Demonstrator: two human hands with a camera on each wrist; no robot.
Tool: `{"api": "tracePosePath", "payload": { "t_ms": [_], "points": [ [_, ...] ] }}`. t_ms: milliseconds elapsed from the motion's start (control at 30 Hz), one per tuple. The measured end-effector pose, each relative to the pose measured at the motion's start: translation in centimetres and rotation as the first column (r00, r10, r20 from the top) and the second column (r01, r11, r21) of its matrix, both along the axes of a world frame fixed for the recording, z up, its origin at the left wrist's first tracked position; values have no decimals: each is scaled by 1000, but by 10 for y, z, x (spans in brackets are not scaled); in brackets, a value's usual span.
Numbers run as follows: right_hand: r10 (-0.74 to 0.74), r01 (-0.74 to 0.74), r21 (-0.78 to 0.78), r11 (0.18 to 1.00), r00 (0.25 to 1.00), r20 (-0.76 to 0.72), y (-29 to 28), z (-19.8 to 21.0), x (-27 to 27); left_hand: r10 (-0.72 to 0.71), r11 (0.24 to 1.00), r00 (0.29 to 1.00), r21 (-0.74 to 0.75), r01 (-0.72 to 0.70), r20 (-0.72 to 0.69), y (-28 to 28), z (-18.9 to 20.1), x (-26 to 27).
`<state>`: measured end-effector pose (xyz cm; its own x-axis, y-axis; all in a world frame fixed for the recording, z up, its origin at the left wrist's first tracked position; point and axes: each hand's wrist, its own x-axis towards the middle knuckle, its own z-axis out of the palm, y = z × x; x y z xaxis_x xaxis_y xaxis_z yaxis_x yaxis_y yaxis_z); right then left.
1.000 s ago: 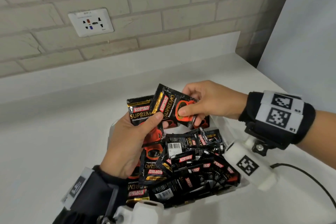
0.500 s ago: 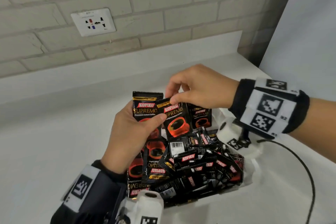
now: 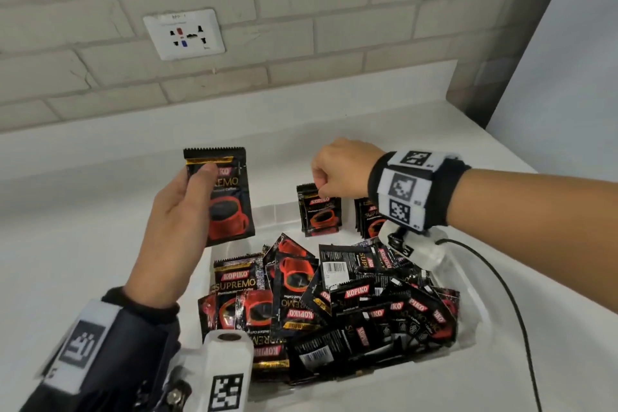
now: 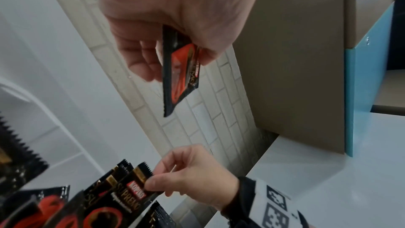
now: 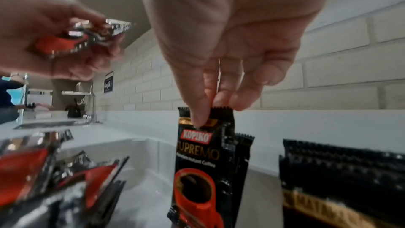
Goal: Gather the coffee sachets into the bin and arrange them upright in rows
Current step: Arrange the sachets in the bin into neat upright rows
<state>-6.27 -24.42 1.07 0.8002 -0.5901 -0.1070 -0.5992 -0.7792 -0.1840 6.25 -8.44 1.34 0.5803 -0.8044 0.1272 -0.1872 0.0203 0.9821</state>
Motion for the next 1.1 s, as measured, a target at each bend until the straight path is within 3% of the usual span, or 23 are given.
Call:
{"api": "tracePosePath", "payload": {
  "t_ms": [367, 633, 900, 1100],
  "points": [
    [61, -77, -98, 992, 986, -157, 1, -17, 16, -99, 994, 981, 70, 88, 168, -10, -11, 19],
    [74, -98, -143, 985, 983, -169, -3, -18, 17, -304, 924, 912, 319, 211, 277, -35, -13, 28],
    [-23, 21, -20, 1000, 992, -125, -16, -7, 11, -519, 797, 764, 541, 270, 384, -79, -18, 10],
    [-77, 87, 105, 991, 993, -92, -26, -3, 6, -535, 793, 728, 552, 257, 429, -97, -12, 6]
  ]
}}
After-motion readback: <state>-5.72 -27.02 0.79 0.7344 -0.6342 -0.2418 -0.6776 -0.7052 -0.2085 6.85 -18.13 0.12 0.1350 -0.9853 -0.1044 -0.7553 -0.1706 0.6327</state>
